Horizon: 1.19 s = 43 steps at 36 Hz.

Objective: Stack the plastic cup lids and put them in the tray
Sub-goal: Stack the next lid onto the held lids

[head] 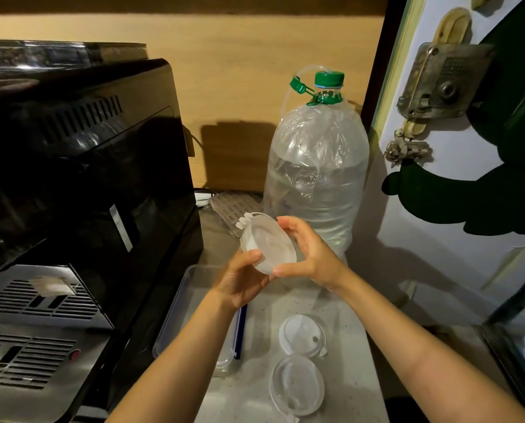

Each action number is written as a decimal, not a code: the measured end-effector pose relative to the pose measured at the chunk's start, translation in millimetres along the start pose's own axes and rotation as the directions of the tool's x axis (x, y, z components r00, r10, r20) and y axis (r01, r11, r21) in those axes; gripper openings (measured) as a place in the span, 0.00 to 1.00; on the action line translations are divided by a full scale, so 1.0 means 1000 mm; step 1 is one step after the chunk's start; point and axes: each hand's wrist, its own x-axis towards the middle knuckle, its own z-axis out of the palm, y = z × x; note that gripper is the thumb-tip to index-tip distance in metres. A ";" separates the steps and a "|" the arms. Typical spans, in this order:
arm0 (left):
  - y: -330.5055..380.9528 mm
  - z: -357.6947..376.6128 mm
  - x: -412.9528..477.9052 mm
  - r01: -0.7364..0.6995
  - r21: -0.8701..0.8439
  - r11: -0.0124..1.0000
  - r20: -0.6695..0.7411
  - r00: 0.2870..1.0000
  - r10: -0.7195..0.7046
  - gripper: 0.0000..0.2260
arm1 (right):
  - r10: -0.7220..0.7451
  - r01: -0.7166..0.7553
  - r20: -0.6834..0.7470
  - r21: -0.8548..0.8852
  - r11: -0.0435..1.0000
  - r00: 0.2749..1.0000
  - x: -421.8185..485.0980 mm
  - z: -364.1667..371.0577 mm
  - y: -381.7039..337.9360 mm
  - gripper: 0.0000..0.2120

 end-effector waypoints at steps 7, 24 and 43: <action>0.000 -0.004 0.000 0.020 0.062 0.998 0.000 1.000 -0.020 0.41 | 0.076 -0.058 0.073 -0.231 0.971 0.994 0.003 -0.009 -0.009 0.47; -0.004 -0.013 -0.005 0.052 0.182 0.982 0.011 0.998 -0.055 0.41 | 0.161 -0.109 0.094 -0.410 0.906 0.983 -0.001 -0.007 -0.011 0.50; 0.000 -0.018 -0.012 0.041 0.281 0.959 -0.058 0.998 -0.026 0.48 | 0.242 -0.204 0.103 -0.289 0.935 0.965 -0.009 -0.006 0.007 0.52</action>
